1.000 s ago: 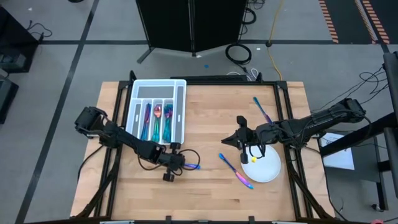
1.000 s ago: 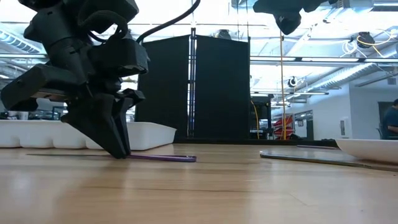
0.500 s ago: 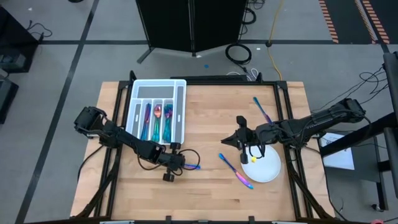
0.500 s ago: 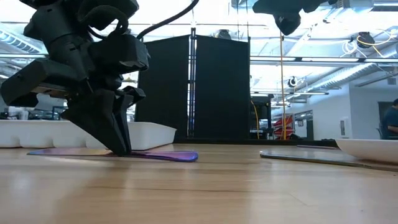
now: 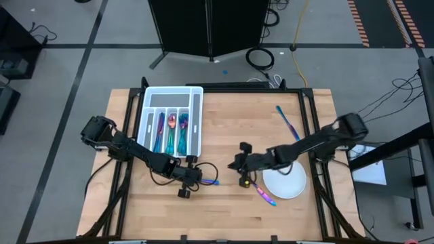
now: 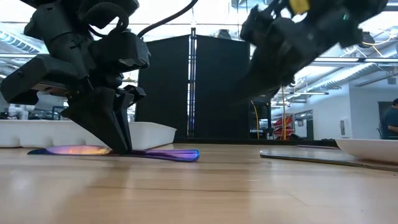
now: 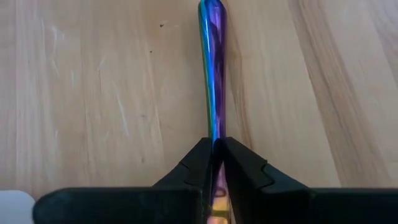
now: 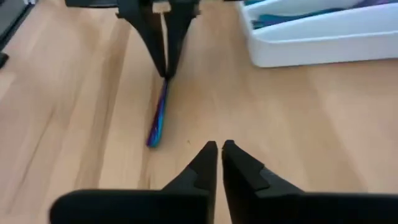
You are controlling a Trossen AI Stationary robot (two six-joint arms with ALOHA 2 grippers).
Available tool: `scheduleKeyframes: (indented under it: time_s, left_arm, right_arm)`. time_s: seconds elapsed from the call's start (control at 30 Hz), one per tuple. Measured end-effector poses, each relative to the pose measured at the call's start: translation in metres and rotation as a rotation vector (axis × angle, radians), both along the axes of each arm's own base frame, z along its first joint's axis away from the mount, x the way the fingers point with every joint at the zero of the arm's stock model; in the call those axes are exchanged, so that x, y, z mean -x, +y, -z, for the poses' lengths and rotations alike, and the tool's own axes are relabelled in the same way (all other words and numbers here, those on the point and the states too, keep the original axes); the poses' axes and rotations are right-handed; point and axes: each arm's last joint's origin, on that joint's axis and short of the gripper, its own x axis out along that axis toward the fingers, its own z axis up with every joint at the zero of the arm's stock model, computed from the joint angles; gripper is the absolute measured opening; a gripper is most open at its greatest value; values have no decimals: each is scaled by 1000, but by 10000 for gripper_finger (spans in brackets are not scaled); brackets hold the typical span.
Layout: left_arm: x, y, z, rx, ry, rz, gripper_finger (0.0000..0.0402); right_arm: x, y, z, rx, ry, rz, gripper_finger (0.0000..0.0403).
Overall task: Sort silverware
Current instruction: Put the knife into the white tray
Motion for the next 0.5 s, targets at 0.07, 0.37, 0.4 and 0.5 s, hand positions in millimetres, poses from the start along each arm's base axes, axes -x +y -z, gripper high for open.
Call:
scheduleKeyframes:
  time_s: [0.07, 0.37, 0.4, 0.5]
  left_arm:
    - [0, 0, 0, 0, 0, -1, 42]
    - [0, 0, 0, 0, 0, 0, 43]
    - [0, 0, 0, 0, 0, 0, 43]
    - [0, 0, 0, 0, 0, -1, 43]
  right_arm:
    - [-9, 5, 12, -20, -41, -17, 38]
    - [-29, 14, 42, -205, -160, -58, 185]
    - [-31, 15, 48, -205, -144, -54, 198]
    - [-39, 19, 60, -215, -130, -48, 223]
